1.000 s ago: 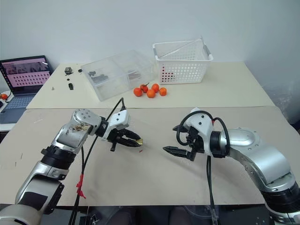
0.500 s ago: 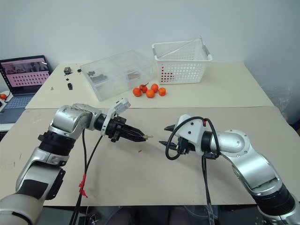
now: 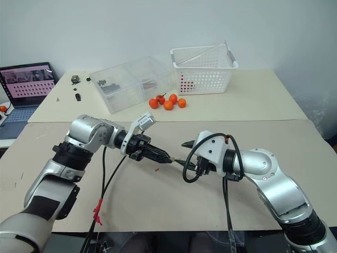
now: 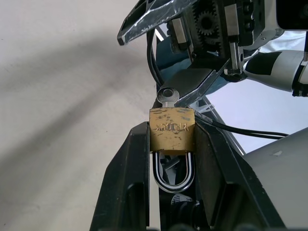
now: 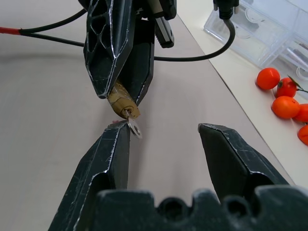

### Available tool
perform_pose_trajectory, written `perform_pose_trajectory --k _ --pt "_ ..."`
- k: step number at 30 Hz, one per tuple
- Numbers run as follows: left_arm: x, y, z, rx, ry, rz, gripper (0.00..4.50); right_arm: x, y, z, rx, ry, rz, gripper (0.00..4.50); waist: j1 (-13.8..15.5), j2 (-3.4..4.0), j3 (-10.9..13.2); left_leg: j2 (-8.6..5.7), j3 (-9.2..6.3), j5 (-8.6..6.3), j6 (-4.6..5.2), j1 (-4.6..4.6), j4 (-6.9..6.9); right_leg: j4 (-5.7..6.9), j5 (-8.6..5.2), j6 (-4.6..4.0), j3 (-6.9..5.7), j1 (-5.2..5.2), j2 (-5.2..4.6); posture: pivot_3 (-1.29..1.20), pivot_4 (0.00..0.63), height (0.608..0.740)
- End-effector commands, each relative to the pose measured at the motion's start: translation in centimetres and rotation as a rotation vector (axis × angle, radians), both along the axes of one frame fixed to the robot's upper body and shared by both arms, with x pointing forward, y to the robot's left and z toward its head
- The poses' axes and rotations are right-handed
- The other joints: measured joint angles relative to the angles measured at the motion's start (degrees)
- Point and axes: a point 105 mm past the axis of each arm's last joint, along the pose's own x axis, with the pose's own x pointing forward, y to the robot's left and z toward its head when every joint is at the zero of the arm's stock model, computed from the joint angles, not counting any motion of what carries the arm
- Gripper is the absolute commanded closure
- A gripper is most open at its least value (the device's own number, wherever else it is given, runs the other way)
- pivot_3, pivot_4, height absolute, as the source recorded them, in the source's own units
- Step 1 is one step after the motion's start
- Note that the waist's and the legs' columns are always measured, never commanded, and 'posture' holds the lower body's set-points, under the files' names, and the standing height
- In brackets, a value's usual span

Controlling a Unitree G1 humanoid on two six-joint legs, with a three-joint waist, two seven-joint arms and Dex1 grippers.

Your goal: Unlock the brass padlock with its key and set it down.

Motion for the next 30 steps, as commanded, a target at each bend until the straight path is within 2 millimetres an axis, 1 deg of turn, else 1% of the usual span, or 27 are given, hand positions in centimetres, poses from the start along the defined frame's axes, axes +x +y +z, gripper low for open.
perform_pose_trajectory --k 1,7,8,9,10,12,19,30 --pt "0.0 -0.4 1.4 -0.022 -0.027 -0.033 3.68 -0.8 0.2 1.0 0.018 -0.027 0.017 1.76 -0.03 0.00 0.00 0.00 0.01 0.00 0.00 0.00 0.00 0.00 0.00 0.00 0.01 0.00 0.00 0.00 0.150 0.740" --pt "-0.2 -0.5 1.1 -0.002 -0.059 -0.057 3.68 -1.2 0.1 1.1 0.024 -0.003 0.019 1.76 -0.01 0.00 0.00 0.00 0.01 -0.02 0.03 0.01 0.01 0.00 0.00 -0.01 0.02 0.00 0.00 0.00 0.150 0.740" --pt "-0.3 -0.5 1.3 -0.006 -0.062 -0.068 3.68 -1.2 0.1 1.1 0.024 0.000 0.021 2.29 -0.04 0.00 0.00 0.00 0.01 -0.02 0.03 0.00 0.02 0.00 -0.01 -0.02 0.02 0.00 0.00 0.00 0.150 0.740" --pt "-0.5 -0.6 1.5 -0.010 -0.062 -0.076 3.68 -1.3 0.2 1.1 0.025 0.002 0.022 2.40 -0.05 0.00 0.00 0.00 0.01 -0.02 0.04 0.00 0.03 0.00 -0.01 -0.02 0.03 0.00 0.00 0.00 0.150 0.740" --pt "-0.6 -0.6 1.6 -0.013 -0.061 -0.081 3.68 -1.3 0.2 1.1 0.025 0.003 0.023 2.81 -0.05 0.00 0.00 0.00 0.02 -0.04 0.07 0.01 0.03 0.00 -0.01 -0.02 0.05 0.00 0.00 0.00 0.150 0.740" --pt "-0.7 -0.5 1.5 -0.008 -0.073 -0.091 3.68 -1.4 0.1 1.1 0.021 0.007 0.022 3.39 -0.03 0.00 0.00 0.00 0.01 -0.06 0.10 0.01 0.07 0.01 -0.01 -0.04 0.06 -0.01 0.01 0.00 0.150 0.740" --pt "-1.2 -0.4 2.0 -0.010 -0.089 -0.113 3.68 -1.6 -0.2 1.3 0.016 0.017 0.016 3.39 0.03 0.01 0.00 0.00 -0.02 -0.22 0.37 -0.04 0.31 0.01 -0.02 -0.04 0.09 0.02 0.01 0.00 0.150 0.740" --pt "-1.1 -0.5 1.8 -0.007 -0.099 -0.120 3.68 -1.9 -0.4 1.7 0.021 0.031 0.010 3.39 0.02 0.01 0.01 0.00 -0.01 -0.24 0.41 -0.03 0.32 0.01 -0.02 -0.05 0.16 0.02 0.02 0.00 0.150 0.740"
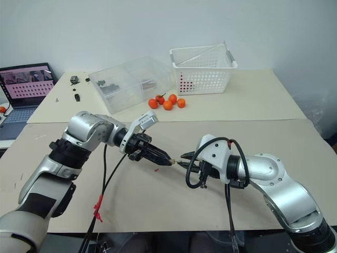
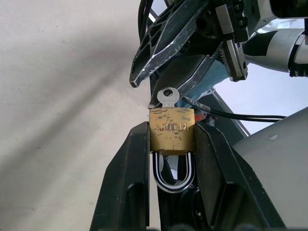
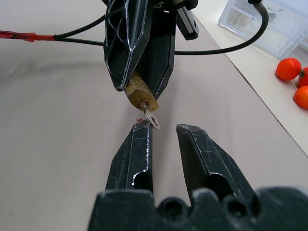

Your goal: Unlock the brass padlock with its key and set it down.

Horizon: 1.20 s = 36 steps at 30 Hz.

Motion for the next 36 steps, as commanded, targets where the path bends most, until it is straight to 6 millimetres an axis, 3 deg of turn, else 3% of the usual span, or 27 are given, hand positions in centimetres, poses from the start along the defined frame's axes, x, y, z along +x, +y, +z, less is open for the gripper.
perform_pose_trajectory --k 1,26,29,36 --pt "-0.39 -0.28 1.14 -0.025 -0.036 -0.045 3.68 -0.27 -0.09 1.42 0.005 -0.052 0.003 3.39 0.01 0.00 0.00 0.00 0.00 0.00 0.00 0.00 0.00 0.00 0.00 0.00 0.01 0.00 0.00 0.00 0.150 0.740" --pt "0.15 -0.35 1.09 -0.011 -0.057 -0.054 3.68 -0.83 0.42 1.99 0.036 -0.039 0.006 3.39 0.02 0.00 0.00 -0.01 -0.01 -0.03 0.04 0.00 0.02 -0.01 0.00 0.00 0.07 -0.01 0.00 0.00 0.150 0.740" --pt "0.20 -0.48 1.17 -0.013 -0.057 -0.054 3.68 -0.83 0.41 1.98 0.038 -0.035 0.003 4.43 0.02 0.00 0.00 0.00 -0.01 -0.03 0.05 0.00 0.02 -0.01 0.00 0.00 0.08 -0.01 0.00 0.00 0.150 0.740" --pt "0.24 -0.34 1.37 -0.011 -0.082 -0.065 3.68 -0.90 0.39 1.91 0.042 -0.027 -0.001 4.43 0.00 0.00 0.00 0.00 0.00 -0.06 0.09 0.01 0.02 -0.02 0.00 -0.01 0.10 -0.01 0.00 0.00 0.150 0.740"
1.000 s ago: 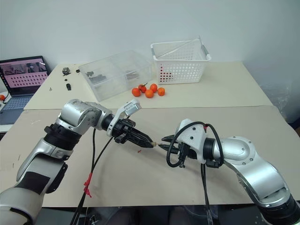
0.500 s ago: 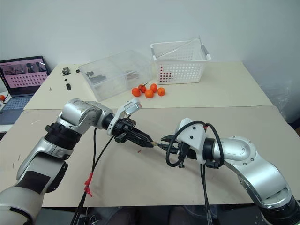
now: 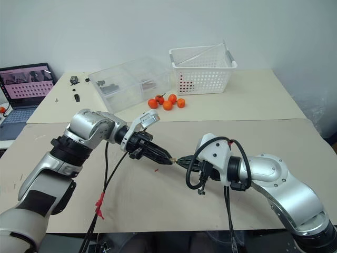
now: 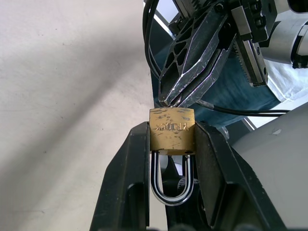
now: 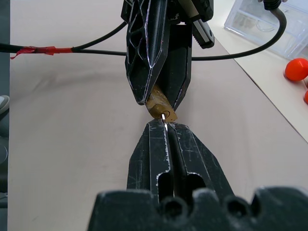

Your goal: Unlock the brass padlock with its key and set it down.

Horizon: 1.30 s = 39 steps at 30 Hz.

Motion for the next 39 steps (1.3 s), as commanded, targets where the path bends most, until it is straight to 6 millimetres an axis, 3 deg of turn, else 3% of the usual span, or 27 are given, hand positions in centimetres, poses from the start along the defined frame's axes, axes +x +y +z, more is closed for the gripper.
perform_pose_trajectory --k 1,11,15,22,25,31,39 --pt "-0.1 -0.2 1.1 -0.018 -0.054 -0.036 3.68 -0.1 0.0 1.4 0.017 -0.060 -0.006 4.43 0.00 0.00 0.00 0.00 0.00 0.00 0.00 0.00 0.00 0.00 0.00 0.00 0.00 0.00 0.00 0.00 0.150 0.740" --pt "0.8 -0.1 -1.0 0.089 -0.548 -0.175 3.68 -0.3 -0.1 1.3 0.063 0.054 -0.018 4.43 0.12 0.00 0.00 -0.01 0.02 -0.02 0.03 0.03 0.00 -0.04 0.02 -0.07 0.26 -0.01 -0.03 0.00 0.150 0.740" --pt "1.1 -0.5 -0.7 0.062 -0.569 -0.163 3.68 -0.3 -0.1 1.3 0.068 0.077 -0.028 4.43 0.14 0.00 0.00 -0.03 0.04 -0.04 0.07 0.02 0.03 -0.05 0.04 -0.09 0.29 -0.01 -0.03 0.00 0.150 0.740" --pt "1.4 -0.4 -1.0 0.057 -0.462 -0.102 3.68 -0.1 -0.4 1.3 0.053 0.052 -0.047 4.43 0.04 0.00 0.00 -0.01 0.05 -0.11 0.19 0.04 0.05 -0.03 0.03 -0.07 0.29 -0.01 0.02 0.00 0.150 0.740" --pt "1.4 -0.7 -0.5 0.036 -0.387 -0.068 3.68 -0.1 -0.5 1.4 0.043 0.041 -0.042 3.63 -0.02 0.00 0.00 -0.02 0.05 -0.12 0.20 0.05 0.07 -0.02 0.03 -0.07 0.29 -0.01 0.02 0.00 0.150 0.740" --pt "1.6 -0.5 -0.4 0.040 -0.303 -0.028 3.68 -0.2 -0.7 1.1 -0.047 -0.021 -0.022 1.56 0.05 0.01 0.01 0.00 0.05 -0.12 0.21 0.06 0.07 0.01 0.02 -0.05 0.27 -0.02 0.06 0.00 0.150 0.740" --pt "1.2 -0.6 0.1 0.019 -0.172 -0.001 3.68 0.6 -1.9 0.1 -0.268 -0.270 0.017 1.56 0.04 0.02 0.02 -0.02 0.13 -0.13 0.21 0.05 0.07 -0.03 0.00 -0.02 0.28 -0.02 0.04 0.00 0.150 0.740"
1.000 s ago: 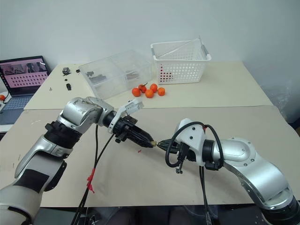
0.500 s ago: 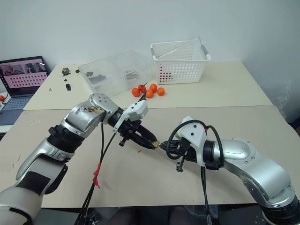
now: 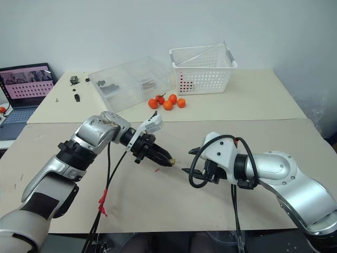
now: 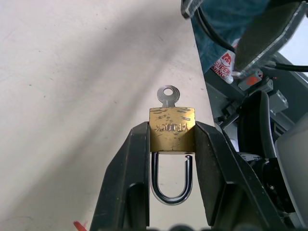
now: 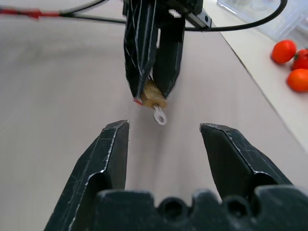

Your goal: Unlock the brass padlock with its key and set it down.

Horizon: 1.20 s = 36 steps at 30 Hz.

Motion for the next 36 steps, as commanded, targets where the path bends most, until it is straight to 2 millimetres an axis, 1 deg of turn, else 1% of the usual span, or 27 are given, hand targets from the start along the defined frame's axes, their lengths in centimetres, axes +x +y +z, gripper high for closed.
perform_pose_trajectory --k 1,3,5,6,8,10,12,17,20,26,36 --pt "-0.1 -0.5 2.5 -0.078 0.074 0.018 3.68 0.4 0.0 0.3 -0.073 -0.184 0.057 1.56 0.03 -0.01 0.01 0.00 0.03 0.00 0.00 0.00 0.00 0.00 0.00 0.00 0.01 0.00 0.00 0.00 0.150 0.740" --pt "-0.2 -0.5 2.8 -0.090 0.123 0.025 3.68 0.5 0.1 0.3 -0.074 -0.231 0.071 1.56 -0.01 -0.01 0.01 0.00 0.12 0.00 0.00 0.00 0.02 0.02 -0.05 0.08 0.01 -0.01 0.00 0.00 0.150 0.740" --pt "-0.2 -0.2 2.7 -0.080 0.131 0.022 3.68 0.4 0.1 0.2 -0.082 -0.259 0.087 1.56 -0.07 0.00 0.00 0.00 0.12 0.00 0.00 0.00 0.03 0.03 -0.04 0.07 0.01 0.00 0.00 0.00 0.150 0.740" --pt "-0.2 0.1 2.3 -0.058 0.108 0.014 3.68 0.3 0.0 0.0 -0.088 -0.258 0.087 1.56 -0.11 0.00 0.00 0.01 0.12 0.00 -0.01 0.02 0.03 0.04 -0.03 0.05 0.02 0.00 0.01 0.00 0.150 0.740" --pt "0.3 0.9 1.9 -0.045 0.126 0.033 3.68 -0.2 -0.2 -0.2 -0.067 -0.247 0.082 1.56 -0.14 0.00 0.00 0.03 0.12 0.00 0.00 0.03 0.01 0.03 0.00 0.00 0.03 -0.01 0.04 0.00 0.150 0.740" --pt "0.6 1.2 1.6 -0.035 0.130 0.047 3.68 -0.5 -0.2 -0.2 -0.056 -0.245 0.082 1.56 -0.12 0.00 0.00 0.06 0.11 0.00 0.00 0.03 -0.01 0.02 0.00 -0.01 0.04 -0.02 0.07 0.00 0.150 0.740" --pt "0.4 1.2 1.5 -0.033 0.143 0.029 3.68 -0.8 -0.1 -0.4 -0.053 -0.239 0.089 1.56 -0.09 0.00 0.00 0.05 0.10 0.00 0.00 0.03 0.01 0.04 0.01 -0.03 0.04 -0.02 0.06 0.00 0.150 0.740" --pt "-0.1 0.7 1.2 -0.039 0.185 -0.002 3.68 -0.6 0.5 0.2 -0.008 -0.249 0.088 1.56 0.11 0.00 0.01 0.00 0.10 0.00 0.00 0.00 0.03 0.01 0.00 -0.02 0.06 0.02 0.01 0.00 0.150 0.740" --pt "-0.3 0.0 1.7 -0.069 0.236 -0.011 3.68 -0.2 0.8 0.5 0.005 -0.262 0.090 1.56 0.07 0.00 0.01 0.00 0.09 0.00 0.00 0.01 0.03 0.00 0.00 -0.02 0.09 0.02 0.02 0.00 0.150 0.740" --pt "-0.4 -0.6 1.8 -0.074 0.243 -0.023 3.68 0.3 1.3 0.7 0.014 -0.276 0.107 1.56 -0.06 0.00 0.01 0.00 0.09 0.00 0.00 0.01 0.02 0.01 0.00 -0.02 0.10 0.00 0.04 0.00 0.150 0.740" --pt "-0.2 -1.0 2.0 -0.082 0.251 -0.024 3.68 -0.1 2.1 0.3 0.025 -0.260 0.135 1.56 -0.03 0.00 0.00 -0.01 0.09 0.00 0.00 0.02 0.03 0.02 0.00 -0.02 0.13 0.00 0.03 0.00 0.150 0.740"
